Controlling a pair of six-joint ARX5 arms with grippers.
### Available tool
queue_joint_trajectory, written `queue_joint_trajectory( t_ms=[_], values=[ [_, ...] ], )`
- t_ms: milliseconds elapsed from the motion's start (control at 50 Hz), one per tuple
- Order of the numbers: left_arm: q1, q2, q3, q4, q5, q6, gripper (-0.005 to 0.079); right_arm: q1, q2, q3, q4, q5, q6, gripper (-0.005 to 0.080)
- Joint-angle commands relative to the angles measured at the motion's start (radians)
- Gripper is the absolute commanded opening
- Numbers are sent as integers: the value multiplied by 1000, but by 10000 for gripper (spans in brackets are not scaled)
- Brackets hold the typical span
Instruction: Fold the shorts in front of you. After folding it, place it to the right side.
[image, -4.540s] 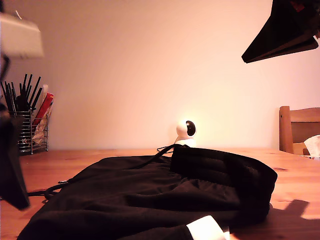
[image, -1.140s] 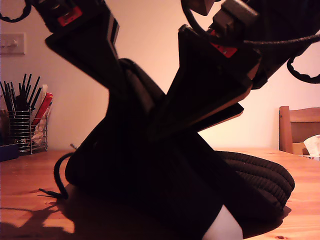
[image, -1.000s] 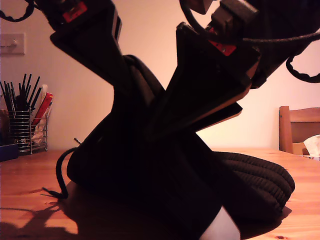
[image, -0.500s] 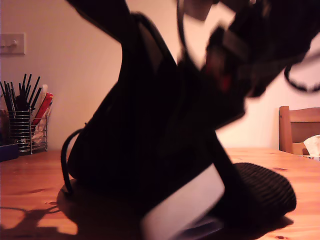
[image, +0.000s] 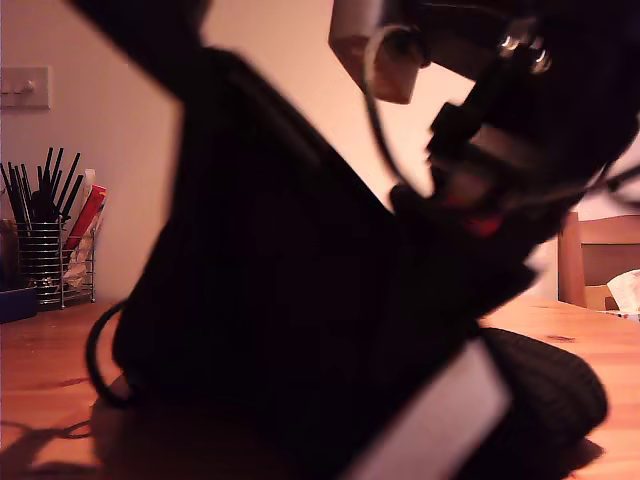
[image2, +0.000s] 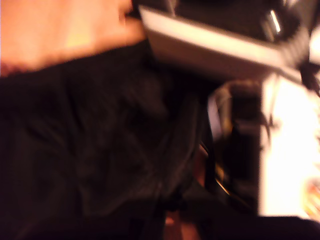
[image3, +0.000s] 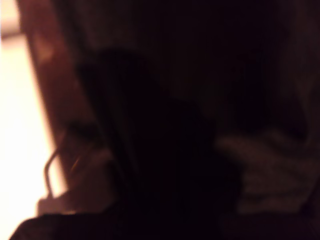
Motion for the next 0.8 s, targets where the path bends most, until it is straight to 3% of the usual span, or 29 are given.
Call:
queue_joint_trajectory(
  t_ms=[0,180,360,560,780],
  values=[
    [2,2,11,-32,5,-5,-21,5,-3,35,-85,3,2,-13],
    [2,2,11,-137,14,-32,-21,12,-3,149,-344,0,-5,-13],
    [2,2,11,-235,94,-80,-21,35,-3,206,-536,-5,-23,-13],
    [-2,2,11,-336,193,-92,-21,85,-7,235,-687,-10,-22,-13],
    [-25,-16,11,-351,266,-137,-21,135,-37,265,-821,-80,-6,-13]
  ],
)
